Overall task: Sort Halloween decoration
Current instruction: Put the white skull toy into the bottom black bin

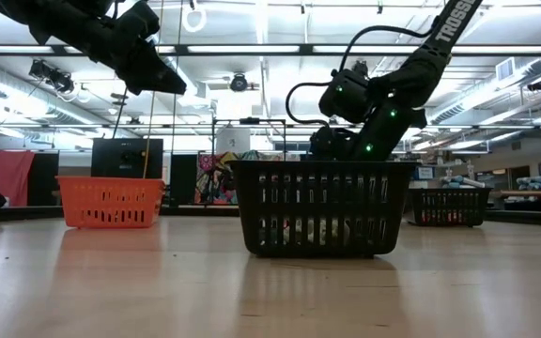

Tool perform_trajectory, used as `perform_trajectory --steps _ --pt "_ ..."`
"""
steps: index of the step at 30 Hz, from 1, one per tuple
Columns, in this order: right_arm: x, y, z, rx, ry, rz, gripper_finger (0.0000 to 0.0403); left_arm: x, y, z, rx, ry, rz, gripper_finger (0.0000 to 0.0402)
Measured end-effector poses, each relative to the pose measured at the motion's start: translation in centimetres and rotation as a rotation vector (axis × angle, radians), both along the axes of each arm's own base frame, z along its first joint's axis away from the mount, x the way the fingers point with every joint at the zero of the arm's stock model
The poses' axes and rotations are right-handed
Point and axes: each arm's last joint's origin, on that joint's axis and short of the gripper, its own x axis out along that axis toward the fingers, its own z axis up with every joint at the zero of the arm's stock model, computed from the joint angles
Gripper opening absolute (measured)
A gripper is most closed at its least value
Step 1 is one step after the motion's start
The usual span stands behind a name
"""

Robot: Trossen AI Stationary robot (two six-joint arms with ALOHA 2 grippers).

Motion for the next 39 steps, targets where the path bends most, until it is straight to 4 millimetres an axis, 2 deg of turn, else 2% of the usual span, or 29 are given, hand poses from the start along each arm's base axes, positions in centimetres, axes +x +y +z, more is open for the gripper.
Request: perform_trajectory --steps 7,11,20,25,31,39 --pt "0.6 1.3 1.3 0.009 0.076 0.040 0.0095 0.0 0.0 0.0 0.006 0.001 -0.002 0.0132" --pt "1.5 2.6 3.4 0.026 0.061 0.098 0.0100 0.0 0.0 0.0 0.006 0.001 -0.002 0.0132" --pt "3.4 7.9 6.6 0.150 -0.029 0.369 0.0100 0.0 0.0 0.0 0.005 0.002 -0.002 0.0132" --pt "3.7 10.8 7.2 0.168 -0.048 0.508 0.0100 0.0 0.0 0.1 0.006 -0.004 -0.001 0.0132" --pt "3.5 13.4 6.9 0.170 -0.034 0.629 0.0101 0.0 0.0 0.1 0.006 -0.007 -0.001 0.0132" --pt "3.3 14.5 6.7 0.163 -0.021 0.641 0.0111 0.0 0.0 0.1 0.007 -0.012 -0.001 0.0132"
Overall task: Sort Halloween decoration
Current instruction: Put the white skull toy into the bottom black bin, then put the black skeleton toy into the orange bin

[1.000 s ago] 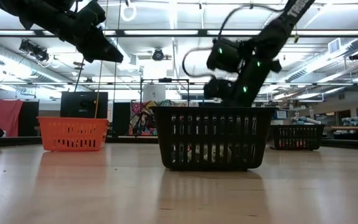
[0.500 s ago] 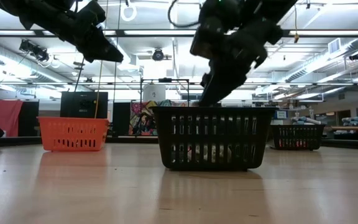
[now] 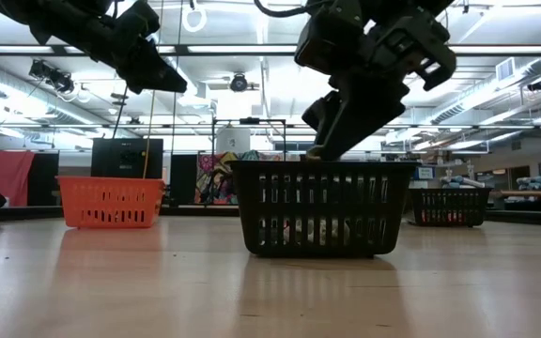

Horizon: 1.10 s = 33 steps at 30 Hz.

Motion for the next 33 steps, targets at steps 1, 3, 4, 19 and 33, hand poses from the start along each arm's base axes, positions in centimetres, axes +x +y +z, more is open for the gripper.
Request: perform_trajectory --steps 1,3,4,19,33 --pt "0.0 0.0 0.0 0.001 0.003 -0.016 0.0115 0.0 0.0 0.0 0.000 -0.001 0.000 0.0132" --pt "0.0 -0.1 0.0 0.013 0.009 -0.025 0.0127 0.0 0.0 0.0 0.000 -0.001 0.000 0.0132" --pt "0.0 -0.1 0.0 0.017 0.007 -0.024 0.0135 0.0 0.0 0.0 0.000 -0.001 0.000 0.0132" --pt "-0.1 -2.8 2.5 -0.163 -0.016 -0.202 0.0184 0.0 0.0 0.0 0.000 -0.001 0.000 0.0132" --pt "-2.3 -8.1 -1.5 -0.279 0.075 -0.336 0.0181 0.0 0.0 0.1 0.002 -0.007 0.000 0.0132"
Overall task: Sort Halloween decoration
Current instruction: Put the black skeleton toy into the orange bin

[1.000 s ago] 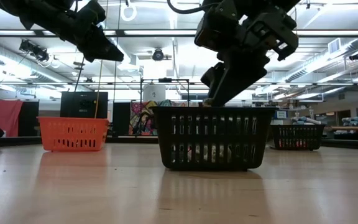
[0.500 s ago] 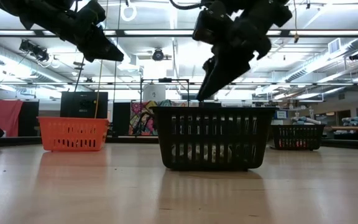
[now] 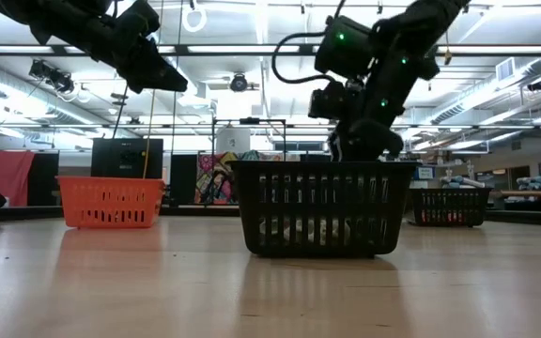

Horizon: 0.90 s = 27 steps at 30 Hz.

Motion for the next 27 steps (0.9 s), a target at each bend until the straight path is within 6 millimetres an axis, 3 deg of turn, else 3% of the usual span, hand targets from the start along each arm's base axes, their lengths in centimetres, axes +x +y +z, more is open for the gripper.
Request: perform_trajectory --steps 9,13,18,22,27 --pt "-0.9 -1.8 -1.5 0.017 -0.022 0.035 0.0181 0.0 0.0 0.0 -0.005 -0.003 0.002 0.0132" --pt "-1.2 -2.1 -1.3 -0.013 -0.010 -0.004 0.0181 0.6 0.1 -0.6 -0.028 0.027 -0.001 0.0132" --pt "-1.4 -2.5 -1.3 -0.001 -0.005 -0.054 0.0181 3.2 0.5 -2.4 -0.051 0.088 -0.028 0.0132" --pt "-1.2 -2.7 -1.0 0.004 -0.047 -0.141 0.0181 5.7 1.1 -3.5 -0.046 0.032 -0.034 0.0132" --pt "-1.3 -1.7 -1.8 -0.010 -0.143 -0.146 0.0179 7.9 1.9 -4.8 -0.094 0.053 -0.019 0.0132"
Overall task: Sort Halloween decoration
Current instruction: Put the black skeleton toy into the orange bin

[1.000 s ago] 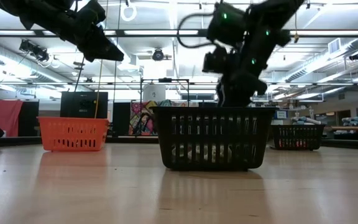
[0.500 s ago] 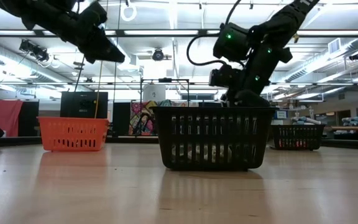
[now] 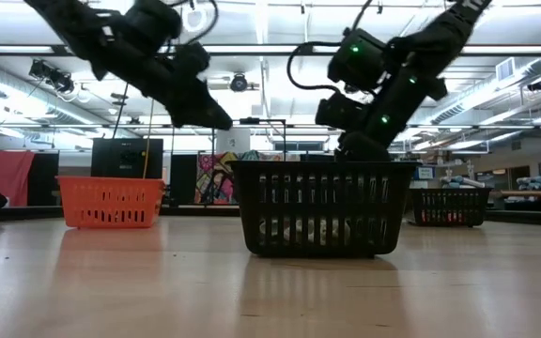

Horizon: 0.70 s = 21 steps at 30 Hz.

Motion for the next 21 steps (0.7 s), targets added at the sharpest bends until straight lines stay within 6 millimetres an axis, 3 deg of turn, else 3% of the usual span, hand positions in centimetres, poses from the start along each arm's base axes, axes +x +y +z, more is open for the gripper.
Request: perform_trajectory --steps 8,21 --pt "-1.6 0.4 -0.9 -0.067 -0.184 -0.069 0.0168 3.7 -0.2 -1.1 -0.054 0.093 -0.038 0.0132" --pt "-3.8 1.9 1.0 -0.165 -0.366 -0.101 0.0167 8.5 -0.3 -3.1 -0.055 0.132 -0.083 0.0132"
